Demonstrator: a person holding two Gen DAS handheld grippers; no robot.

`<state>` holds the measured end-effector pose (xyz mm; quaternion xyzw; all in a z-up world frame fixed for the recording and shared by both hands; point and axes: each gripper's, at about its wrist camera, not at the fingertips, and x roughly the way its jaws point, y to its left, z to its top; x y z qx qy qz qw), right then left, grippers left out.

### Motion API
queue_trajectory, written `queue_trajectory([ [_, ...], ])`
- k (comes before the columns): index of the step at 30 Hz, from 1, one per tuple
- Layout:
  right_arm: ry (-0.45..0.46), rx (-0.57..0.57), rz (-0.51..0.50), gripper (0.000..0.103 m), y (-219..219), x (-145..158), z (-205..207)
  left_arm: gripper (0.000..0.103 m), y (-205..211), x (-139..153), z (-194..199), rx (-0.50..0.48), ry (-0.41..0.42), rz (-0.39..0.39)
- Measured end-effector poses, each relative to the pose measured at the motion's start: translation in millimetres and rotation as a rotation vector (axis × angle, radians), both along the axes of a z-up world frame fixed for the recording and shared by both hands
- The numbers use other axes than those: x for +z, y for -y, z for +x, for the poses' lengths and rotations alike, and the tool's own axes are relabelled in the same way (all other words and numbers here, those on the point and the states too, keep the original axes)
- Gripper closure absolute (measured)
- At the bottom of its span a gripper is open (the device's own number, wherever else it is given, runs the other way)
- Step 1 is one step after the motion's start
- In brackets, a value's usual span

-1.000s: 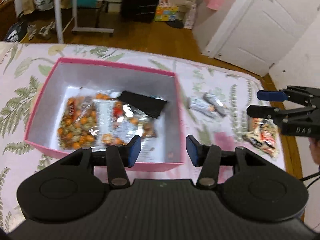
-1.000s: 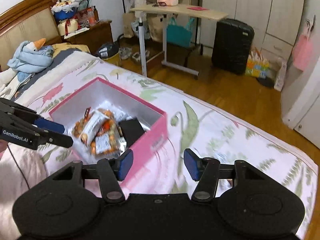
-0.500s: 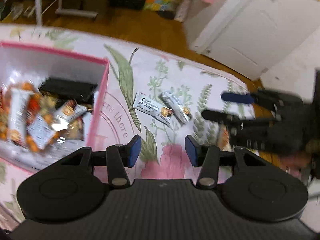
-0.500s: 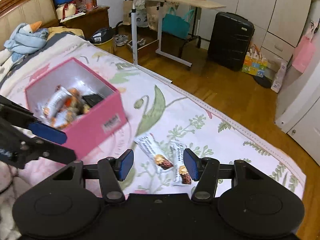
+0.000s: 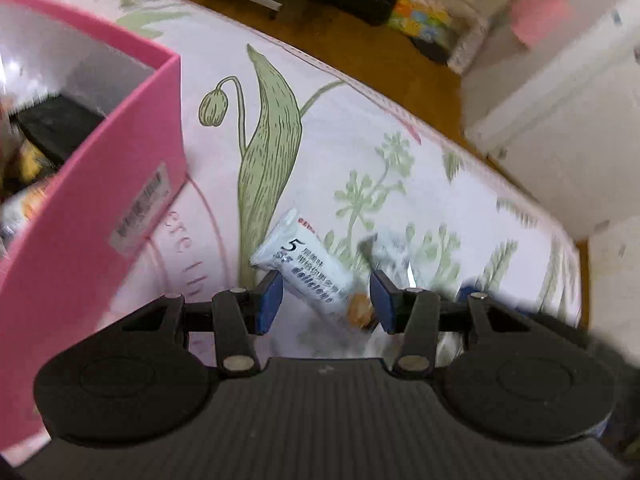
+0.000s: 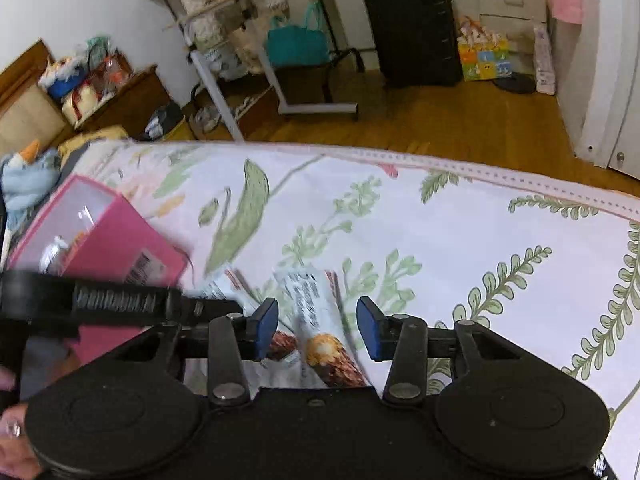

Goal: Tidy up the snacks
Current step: 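Grasp a white wafer bar with each gripper from the bedspread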

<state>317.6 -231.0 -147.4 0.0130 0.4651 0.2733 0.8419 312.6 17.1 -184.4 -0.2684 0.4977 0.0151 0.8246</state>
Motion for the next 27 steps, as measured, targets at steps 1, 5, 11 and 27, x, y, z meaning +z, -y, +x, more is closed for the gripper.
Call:
queue_trajectory([
  [1, 0.0, 0.014, -0.008, 0.055, 0, -3, -1, 0.056, 2, -2, 2, 0.013, -0.001, 0.008],
  [5, -0.024, 0.039, -0.005, 0.055, 3, -11, -5, 0.055, 8, -10, 11, 0.064, -0.012, 0.017],
  [11, -0.023, 0.056, -0.05, 0.055, -6, -21, -12, 0.055, 22, -14, 15, 0.045, -0.009, 0.078],
  [27, 0.104, -0.09, -0.036, 0.068, -3, -20, -40, 0.071, 27, -12, 2, -0.054, 0.032, 0.168],
])
